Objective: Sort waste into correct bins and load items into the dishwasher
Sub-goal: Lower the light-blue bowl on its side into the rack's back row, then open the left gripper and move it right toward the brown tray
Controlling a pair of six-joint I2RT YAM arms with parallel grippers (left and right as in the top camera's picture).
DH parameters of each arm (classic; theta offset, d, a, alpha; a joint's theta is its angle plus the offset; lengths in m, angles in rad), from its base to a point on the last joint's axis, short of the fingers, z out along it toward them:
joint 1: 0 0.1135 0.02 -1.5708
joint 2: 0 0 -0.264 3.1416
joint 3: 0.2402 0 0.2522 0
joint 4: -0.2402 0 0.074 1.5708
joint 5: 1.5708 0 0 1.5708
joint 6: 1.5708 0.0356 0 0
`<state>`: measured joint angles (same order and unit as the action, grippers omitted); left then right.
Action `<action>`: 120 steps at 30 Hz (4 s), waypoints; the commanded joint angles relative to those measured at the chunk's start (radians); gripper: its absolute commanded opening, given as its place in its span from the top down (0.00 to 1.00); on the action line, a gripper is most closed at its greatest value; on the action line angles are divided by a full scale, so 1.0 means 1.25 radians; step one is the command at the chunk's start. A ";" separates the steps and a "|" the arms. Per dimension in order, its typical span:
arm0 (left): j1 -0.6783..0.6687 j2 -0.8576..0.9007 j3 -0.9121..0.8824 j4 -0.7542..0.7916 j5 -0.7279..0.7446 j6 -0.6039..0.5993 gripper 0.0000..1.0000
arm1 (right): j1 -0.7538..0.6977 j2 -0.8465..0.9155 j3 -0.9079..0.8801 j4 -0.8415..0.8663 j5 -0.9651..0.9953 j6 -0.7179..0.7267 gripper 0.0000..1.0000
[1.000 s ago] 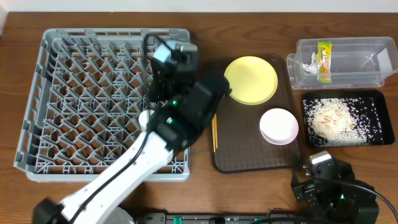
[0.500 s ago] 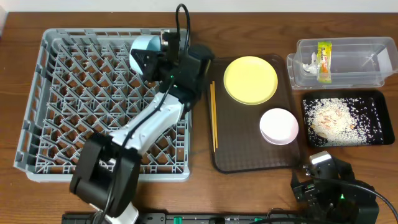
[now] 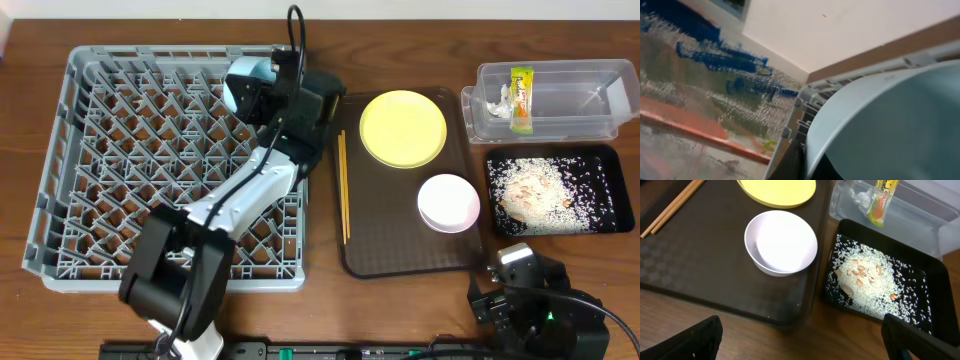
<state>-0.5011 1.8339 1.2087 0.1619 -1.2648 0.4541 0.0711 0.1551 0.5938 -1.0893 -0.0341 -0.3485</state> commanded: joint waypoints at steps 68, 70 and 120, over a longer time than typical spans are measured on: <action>-0.114 0.113 0.019 0.048 -0.129 0.094 0.40 | -0.006 -0.001 -0.001 -0.003 -0.007 -0.006 0.01; -0.117 0.113 0.019 0.028 -0.128 0.094 0.40 | -0.006 -0.001 -0.001 -0.003 -0.007 -0.006 0.01; -0.143 -0.002 0.022 0.023 0.039 -0.012 0.36 | -0.006 -0.001 -0.001 -0.003 -0.007 -0.006 0.01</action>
<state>-0.6811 1.8767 1.2106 0.1654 -1.2068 0.4629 0.0711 0.1551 0.5938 -1.0893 -0.0345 -0.3485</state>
